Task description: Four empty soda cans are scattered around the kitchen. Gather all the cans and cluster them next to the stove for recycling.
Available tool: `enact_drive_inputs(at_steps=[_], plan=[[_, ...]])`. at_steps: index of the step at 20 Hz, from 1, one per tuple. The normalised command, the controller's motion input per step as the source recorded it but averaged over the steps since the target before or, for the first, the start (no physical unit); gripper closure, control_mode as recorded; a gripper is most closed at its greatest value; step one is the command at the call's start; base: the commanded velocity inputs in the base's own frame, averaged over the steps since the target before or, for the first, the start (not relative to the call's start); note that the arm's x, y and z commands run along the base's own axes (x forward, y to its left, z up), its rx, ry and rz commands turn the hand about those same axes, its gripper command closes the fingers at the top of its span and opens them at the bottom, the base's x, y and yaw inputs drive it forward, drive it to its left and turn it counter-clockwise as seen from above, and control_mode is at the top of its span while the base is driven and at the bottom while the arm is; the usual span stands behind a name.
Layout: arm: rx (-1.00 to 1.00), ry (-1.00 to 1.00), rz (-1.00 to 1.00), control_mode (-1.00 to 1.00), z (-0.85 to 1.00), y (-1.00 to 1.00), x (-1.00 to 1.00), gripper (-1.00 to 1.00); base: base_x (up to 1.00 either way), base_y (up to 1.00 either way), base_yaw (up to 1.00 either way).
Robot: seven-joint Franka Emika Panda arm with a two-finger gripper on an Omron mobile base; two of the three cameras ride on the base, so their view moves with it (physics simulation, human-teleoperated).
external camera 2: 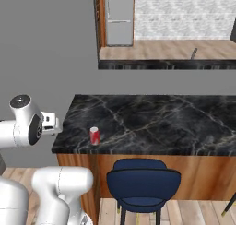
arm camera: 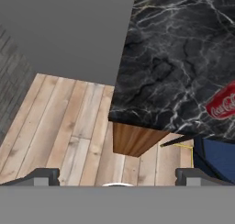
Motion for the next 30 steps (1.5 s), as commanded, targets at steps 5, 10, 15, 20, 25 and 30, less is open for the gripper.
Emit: enact_drive_inputs(at_steps=[5, 10, 15, 20, 25, 30], plan=[[0.0, 0.0, 0.0, 1.0, 0.0, 0.0, 0.0, -1.0, 0.0, 0.0, 0.0], [0.0, 0.0, 0.0, -1.0, 0.02, 0.0, 0.0, -1.0, 0.0, 0.0, 0.01], [0.0, 0.07, -0.02, -1.0, 0.21, 0.0, 0.0, -1.0, 0.0, 0.0, 0.0], [0.0, 0.14, -0.09, -1.0, 0.29, 0.0, 0.0, -1.0, 0.0, 0.0, 0.0], [0.0, 0.15, -0.08, -1.0, 0.24, 0.0, 0.01, -1.0, 0.0, 0.0, 0.0], [-0.01, 0.13, -0.06, -1.0, 0.1, 0.0, 0.01, -1.0, 0.0, 0.0, 0.0]])
